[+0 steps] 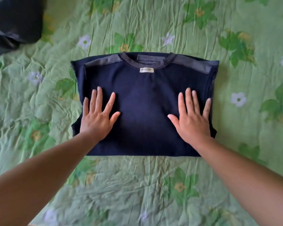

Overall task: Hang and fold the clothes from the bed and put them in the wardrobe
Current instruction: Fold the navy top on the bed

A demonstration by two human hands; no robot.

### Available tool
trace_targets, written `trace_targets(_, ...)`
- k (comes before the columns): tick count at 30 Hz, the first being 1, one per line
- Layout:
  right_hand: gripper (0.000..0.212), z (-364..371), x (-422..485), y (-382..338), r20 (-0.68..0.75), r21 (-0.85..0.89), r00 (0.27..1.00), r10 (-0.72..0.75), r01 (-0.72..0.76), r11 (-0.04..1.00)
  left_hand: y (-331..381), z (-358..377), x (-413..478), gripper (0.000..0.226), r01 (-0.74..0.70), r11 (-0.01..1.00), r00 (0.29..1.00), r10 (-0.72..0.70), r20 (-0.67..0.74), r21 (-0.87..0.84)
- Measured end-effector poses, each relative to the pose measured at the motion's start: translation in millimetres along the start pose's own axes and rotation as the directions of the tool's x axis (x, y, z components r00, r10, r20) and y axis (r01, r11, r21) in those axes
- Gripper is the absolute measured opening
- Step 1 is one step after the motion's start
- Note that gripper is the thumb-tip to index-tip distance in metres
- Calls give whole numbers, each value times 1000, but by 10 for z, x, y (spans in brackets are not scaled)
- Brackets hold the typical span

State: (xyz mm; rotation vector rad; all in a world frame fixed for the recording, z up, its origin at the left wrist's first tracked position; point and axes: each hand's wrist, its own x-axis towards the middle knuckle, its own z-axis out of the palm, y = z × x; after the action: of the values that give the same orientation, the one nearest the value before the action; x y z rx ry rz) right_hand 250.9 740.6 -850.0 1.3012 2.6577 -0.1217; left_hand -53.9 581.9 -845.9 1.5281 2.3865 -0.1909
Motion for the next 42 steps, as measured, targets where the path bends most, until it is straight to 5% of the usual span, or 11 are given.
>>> trace_targets(12, 82, -82, -839, 85, 167, -53, 963, 209, -203, 978, -214, 115, -862, 69, 138, 990, 987, -137, 84, -10)
trace_targets(16, 76, -301, -694, -314, 97, 14, 994, 43, -44, 999, -136, 24, -933, 71, 198, 973, 979, -190, 76, -117)
trace_targets(19, 67, -374, -550, -729, 140, 38, 964, -226, 223, 974, -133, -70, -956, 76, 334, 859, 938, -346, 41, -388)
trace_targets(22, 42, -459, -280, -1102, 167, 3, 966, -199, 201, 980, -227, -122, -931, 74, 369, 710, 888, -460, 2, -599)
trace_targets(25, 26, -629, 168, -1463, 158, -27, 971, -177, 183, 983, -409, -153, -830, 76, 435, 558, 851, -512, 119, -707)
trace_targets(29, 27, -846, 834, -1982, 187, -87, 921, -341, 362, 928, -625, -125, -760, 61, 511, 450, 827, -489, 277, -732)
trace_targets(33, 37, -1005, 1303, -2586, 265, -109, 857, -441, 481, 870, -699, -92, -777, 44, 539, 493, 832, -435, 343, -683)
trace_targets(37, 50, -1037, 1593, -3106, 393, -172, 853, -343, 435, 884, -715, -126, -791, 33, 518, 520, 849, -408, 336, -679)
trace_targets(40, 66, -1037, 1712, -3269, 361, -236, 894, -264, 361, 902, -699, -135, -817, 31, 493, 490, 863, -381, 332, -719)
trace_targets(42, 53, -1081, 1767, -3239, 315, -235, 922, -225, 306, 923, -684, -171, -824, 28, 472, 460, 875, -351, 334, -752)
